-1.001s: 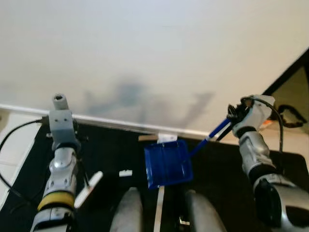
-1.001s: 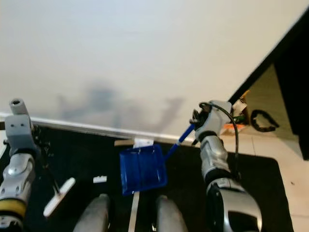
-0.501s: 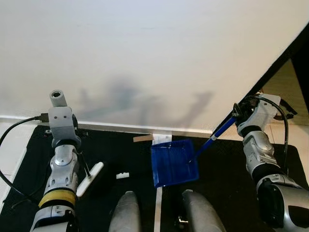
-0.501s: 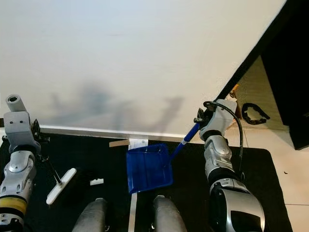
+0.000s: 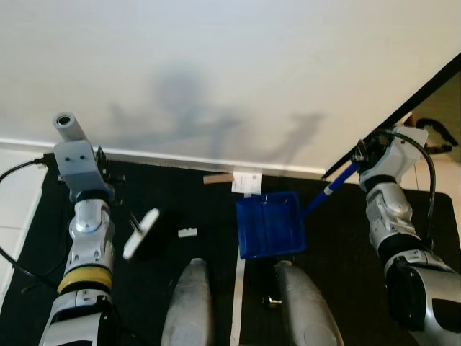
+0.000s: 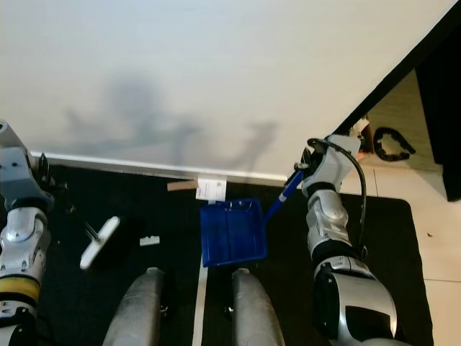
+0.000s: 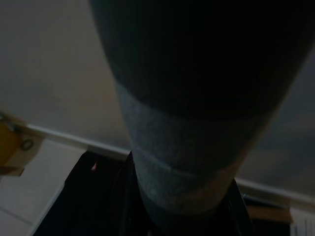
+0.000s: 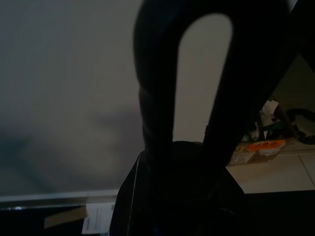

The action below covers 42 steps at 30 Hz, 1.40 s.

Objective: Sweep floor

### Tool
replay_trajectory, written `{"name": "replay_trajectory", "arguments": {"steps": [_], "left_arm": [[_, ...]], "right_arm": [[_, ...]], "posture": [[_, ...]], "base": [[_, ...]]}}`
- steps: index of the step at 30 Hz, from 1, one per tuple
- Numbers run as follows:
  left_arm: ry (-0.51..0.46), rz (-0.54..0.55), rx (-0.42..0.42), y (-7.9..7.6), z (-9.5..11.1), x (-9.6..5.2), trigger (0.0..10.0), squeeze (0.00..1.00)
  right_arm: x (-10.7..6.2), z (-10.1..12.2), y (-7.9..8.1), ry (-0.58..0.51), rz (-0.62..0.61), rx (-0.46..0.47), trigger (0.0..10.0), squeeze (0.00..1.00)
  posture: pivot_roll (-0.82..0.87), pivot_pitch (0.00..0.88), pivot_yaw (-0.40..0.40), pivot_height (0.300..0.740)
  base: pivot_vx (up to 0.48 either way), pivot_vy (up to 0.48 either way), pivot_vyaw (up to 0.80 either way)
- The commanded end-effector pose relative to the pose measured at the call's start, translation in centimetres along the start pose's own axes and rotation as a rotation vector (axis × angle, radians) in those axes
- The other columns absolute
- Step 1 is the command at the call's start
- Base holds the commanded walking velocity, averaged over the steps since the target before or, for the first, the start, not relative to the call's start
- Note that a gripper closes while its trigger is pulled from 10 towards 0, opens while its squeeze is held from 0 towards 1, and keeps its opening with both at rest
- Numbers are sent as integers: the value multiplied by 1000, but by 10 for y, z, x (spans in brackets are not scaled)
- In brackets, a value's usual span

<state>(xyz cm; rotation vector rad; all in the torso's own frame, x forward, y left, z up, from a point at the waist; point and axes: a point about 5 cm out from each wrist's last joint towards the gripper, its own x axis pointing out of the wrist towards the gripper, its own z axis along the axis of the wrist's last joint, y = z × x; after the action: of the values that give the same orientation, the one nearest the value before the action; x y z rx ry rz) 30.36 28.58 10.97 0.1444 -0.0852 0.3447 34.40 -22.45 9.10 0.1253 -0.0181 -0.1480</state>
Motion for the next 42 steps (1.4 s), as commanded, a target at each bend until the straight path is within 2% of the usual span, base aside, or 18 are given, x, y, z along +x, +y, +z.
{"name": "replay_trajectory", "arguments": {"steps": [1,3,4,6,10,12,13,18,19,23,28,29,33,38,42], "left_arm": [[-24,23,13,10,3,1,10000,0],[-36,21,-12,7,7,6,10000,0],[-36,21,-12,7,7,6,10000,0],[-40,3,-28,0,10,10,10000,0],[-45,-5,-32,-3,12,11,10000,0],[-48,-20,-27,-8,12,12,10000,0],[-48,-20,-27,-8,12,12,10000,0],[-40,-33,-11,-13,10,11,10000,0],[-35,-36,-9,-15,8,10,10000,0],[-33,-44,-17,-17,5,8,10000,0],[-23,-50,-29,-20,2,6,10000,0],[-23,-53,-27,-21,2,6,10000,0],[-24,-60,-23,-21,2,6,10000,0],[-27,-60,-19,-20,4,8,10000,0],[-26,-66,-16,-21,4,8,10000,0]], "right_arm": [[-5,-10,3,28,-6,46,10000,0],[-2,-7,12,10,-3,103,10000,0],[-2,-7,12,10,-3,103,10000,0],[2,-2,24,-13,14,149,10000,0],[3,0,29,-21,24,160,10000,0],[7,6,41,-44,54,162,10000,0],[7,6,41,-44,54,162,10000,0],[8,11,49,-73,95,111,10000,0],[5,11,51,-92,112,73,10000,0],[-1,9,54,-126,135,37,10000,0],[-7,6,50,-147,130,-13,10000,0],[-7,5,48,-152,118,-50,10000,0],[-6,7,48,-159,109,-70,10000,0],[-4,11,54,-170,120,-80,10000,0],[-5,8,69,-167,163,-122,10000,0]], "posture": [[83,392,-43,740],[81,409,-50,740],[81,409,-50,740],[78,420,-57,740],[78,422,-59,740],[77,415,-63,740],[77,415,-63,740],[73,402,-66,740],[65,390,-68,740],[61,385,-69,740],[54,376,-68,740],[54,376,-68,740],[58,376,-68,740],[59,378,-70,740],[58,377,-75,740]], "base": [[0,0,0],[0,0,0],[0,0,0],[0,0,0],[0,0,0],[0,0,0],[0,0,0],[0,0,0],[0,0,0],[0,0,0],[0,0,0],[0,0,0],[0,0,0],[0,0,0],[0,0,0]]}}
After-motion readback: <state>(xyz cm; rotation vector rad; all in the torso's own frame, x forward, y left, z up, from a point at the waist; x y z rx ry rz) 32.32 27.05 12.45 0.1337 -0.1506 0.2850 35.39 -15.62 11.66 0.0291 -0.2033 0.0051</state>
